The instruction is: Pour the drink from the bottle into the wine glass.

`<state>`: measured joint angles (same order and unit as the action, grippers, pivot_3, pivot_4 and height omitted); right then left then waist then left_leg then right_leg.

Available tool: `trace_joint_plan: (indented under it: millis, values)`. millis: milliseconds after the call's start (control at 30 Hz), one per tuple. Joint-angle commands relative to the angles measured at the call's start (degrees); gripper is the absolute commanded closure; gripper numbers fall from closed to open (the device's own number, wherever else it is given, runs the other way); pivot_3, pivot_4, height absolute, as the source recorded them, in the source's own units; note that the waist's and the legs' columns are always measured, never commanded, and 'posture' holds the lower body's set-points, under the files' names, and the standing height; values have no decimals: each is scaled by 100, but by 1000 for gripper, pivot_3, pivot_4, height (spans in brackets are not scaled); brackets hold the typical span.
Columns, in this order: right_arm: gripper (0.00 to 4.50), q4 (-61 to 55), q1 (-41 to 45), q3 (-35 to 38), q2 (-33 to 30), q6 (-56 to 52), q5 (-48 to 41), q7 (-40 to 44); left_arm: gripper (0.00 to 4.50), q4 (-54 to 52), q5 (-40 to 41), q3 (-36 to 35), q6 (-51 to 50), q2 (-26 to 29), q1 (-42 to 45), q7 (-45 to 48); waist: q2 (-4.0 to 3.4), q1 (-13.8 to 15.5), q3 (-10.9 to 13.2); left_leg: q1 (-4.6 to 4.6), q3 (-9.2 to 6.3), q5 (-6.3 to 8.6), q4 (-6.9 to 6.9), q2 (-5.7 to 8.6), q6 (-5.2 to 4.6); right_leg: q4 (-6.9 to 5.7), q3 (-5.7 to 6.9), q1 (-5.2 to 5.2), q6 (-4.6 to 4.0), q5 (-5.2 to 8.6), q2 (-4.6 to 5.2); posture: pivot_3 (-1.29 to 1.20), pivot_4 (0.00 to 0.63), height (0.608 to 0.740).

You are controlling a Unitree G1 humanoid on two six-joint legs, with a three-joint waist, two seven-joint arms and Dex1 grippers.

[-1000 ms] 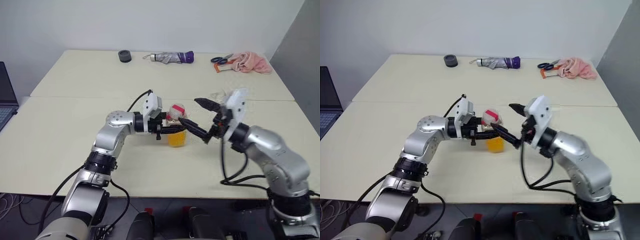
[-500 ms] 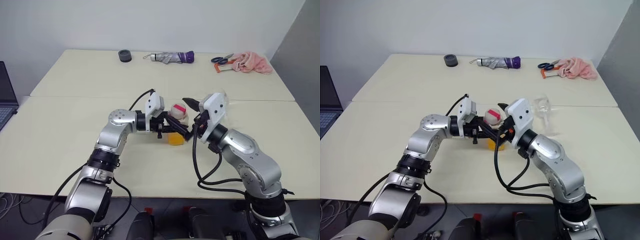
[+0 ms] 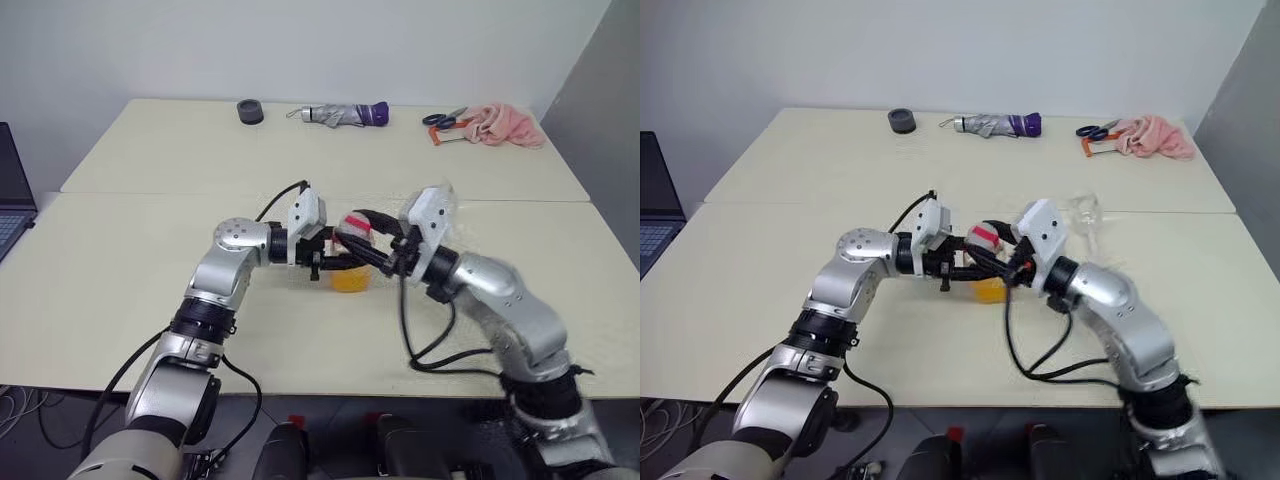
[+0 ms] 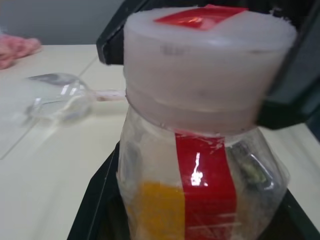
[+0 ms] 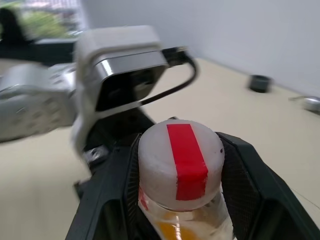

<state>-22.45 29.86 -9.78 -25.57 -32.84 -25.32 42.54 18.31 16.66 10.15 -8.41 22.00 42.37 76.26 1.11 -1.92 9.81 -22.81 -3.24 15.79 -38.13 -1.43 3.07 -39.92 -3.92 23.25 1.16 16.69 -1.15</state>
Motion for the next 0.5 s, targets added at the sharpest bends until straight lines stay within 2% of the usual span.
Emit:
trace_joint_plan:
  millis: [33, 133, 200, 233, 267, 400, 433, 500]
  values:
    - [2602, 332, 577, -232, -239, 336, -411, 1530, 2679, -131, 70, -59, 22, 136, 116, 152, 0, -9, 0, 2, -1, 0, 1, -1, 0, 0, 0, -1, 0, 0, -1, 0, 150, 740]
    - [2602, 965, 945, -257, -244, 318, -396, 1940, 2680, -78, 47, -83, 77, 134, 159, 146, 0, -33, 0, 6, -3, 1, 4, -10, -1, -1, 1, -1, -1, 0, -13, 0, 150, 740]
    - [2602, 1207, 965, -158, -160, 407, -240, 1792, 2680, -78, 61, -120, 59, 110, 162, 70, 0, -33, 0, 5, -5, 0, 4, -12, -1, -3, 2, 0, -2, 0, -14, 0, 150, 740]
    - [1861, 1252, 937, -81, -107, 454, -177, 1654, 2680, -94, 72, -131, 41, 103, 152, 45, 0, -32, 0, 4, -5, 0, 4, -13, -1, -3, 2, 0, -3, 0, -14, 0, 150, 740]
    - [1629, 1286, 922, -28, -66, 486, -134, 1560, 2680, -103, 80, -137, 31, 101, 146, 30, 0, -32, 0, 2, -6, 0, 3, -13, -1, -2, 2, 0, -3, 0, -13, 0, 150, 740]
    - [186, 536, 340, 571, -263, 163, -416, 1155, 2681, -102, 99, -181, -18, 100, 92, -110, 0, 16, 0, -4, -7, 0, 3, -11, -1, -3, 3, 3, -3, 0, 4, 0, 150, 740]
    - [0, 236, 169, 699, -327, 31, -539, 1055, 2681, -100, 105, -193, -22, 94, 83, -150, 0, 31, 0, -8, -13, 0, 3, -11, -1, -2, 8, 3, -3, 0, 14, 0, 150, 740]
    - [0, -407, -160, 950, -229, -336, -818, 501, 2681, -71, 115, -226, -34, 56, 84, -237, 0, 38, 0, -15, -16, 0, 1, -9, -1, 0, 10, 3, -2, 0, 28, 0, 150, 740]
